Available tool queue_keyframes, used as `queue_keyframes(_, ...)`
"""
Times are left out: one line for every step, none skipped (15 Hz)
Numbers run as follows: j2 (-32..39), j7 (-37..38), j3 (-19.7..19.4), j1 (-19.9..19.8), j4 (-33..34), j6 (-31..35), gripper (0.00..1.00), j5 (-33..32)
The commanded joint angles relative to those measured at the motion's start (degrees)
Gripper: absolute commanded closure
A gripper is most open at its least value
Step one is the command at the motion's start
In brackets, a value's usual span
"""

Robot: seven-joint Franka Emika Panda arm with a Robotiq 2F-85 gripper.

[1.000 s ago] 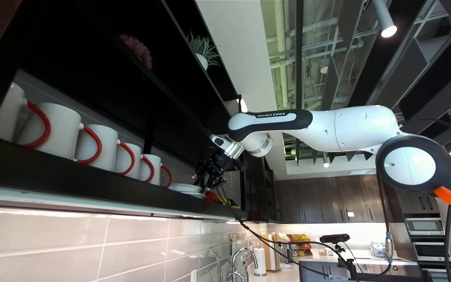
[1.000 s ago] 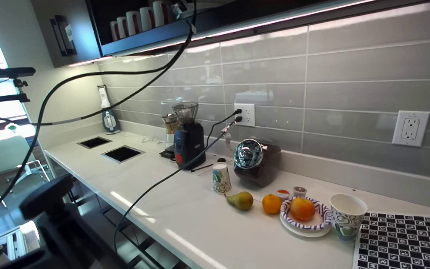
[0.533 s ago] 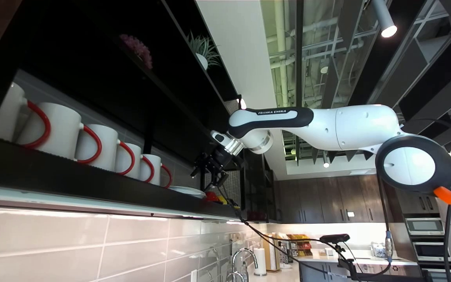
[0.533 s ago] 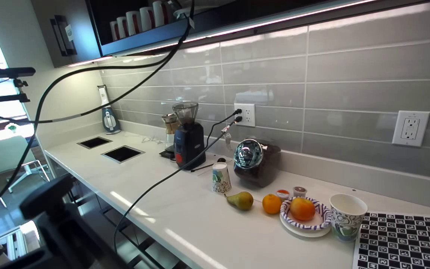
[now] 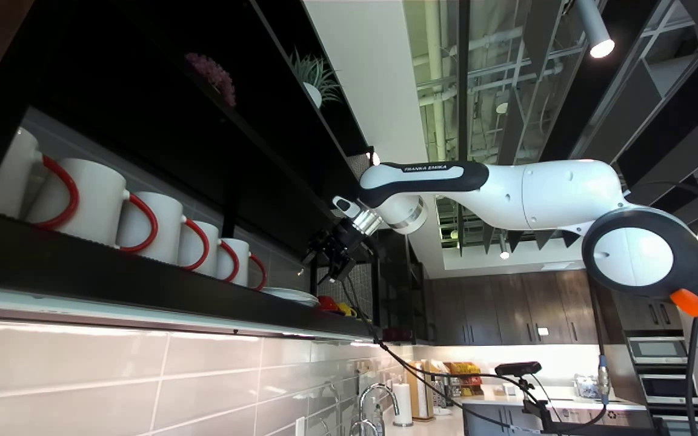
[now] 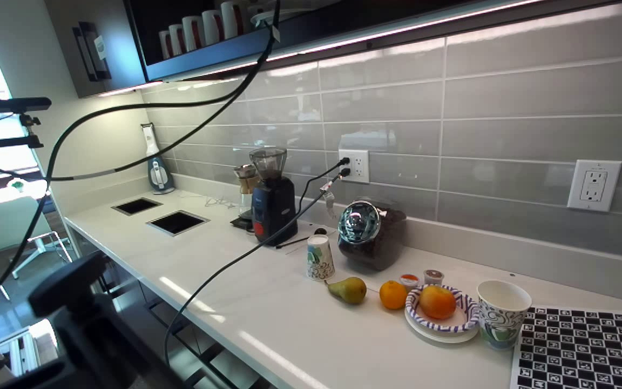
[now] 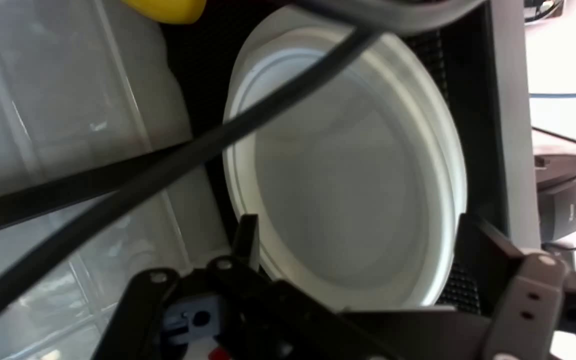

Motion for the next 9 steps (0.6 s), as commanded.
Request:
queue_keyframes(2.12, 7.41, -4.32, 3.08, -1.33, 0.73, 0.00, 6.58)
queue_keyframes(2.69, 9.18, -5.76, 4.20, -2.03, 0.82, 0.00, 8.65)
queue_keyframes(3.78, 11.22, -7.60, 5.55, -3.06, 0.19, 0.00, 10.75)
queue_keyframes(4.74, 12.74, -9.68, 7.25, -4.28, -0.03, 0.00, 13.26)
queue_keyframes(6.13, 14.62, -11.89, 8.65, -5.66, -0.35, 0.00, 15.40)
queue_keyframes(7.21, 16.38, -13.82, 9.93, -6.96, -0.52, 0.00, 17.40)
queue_keyframes(8.55, 18.22, -15.82, 11.08, -8.69, -0.87, 0.00, 19.05)
queue_keyframes(10.50, 19.59, -17.31, 10.92, -10.27, -1.62, 0.00, 21.75)
queue_keyframes(11.94, 21.18, -18.92, 11.48, -12.19, -1.90, 0.00, 23.45)
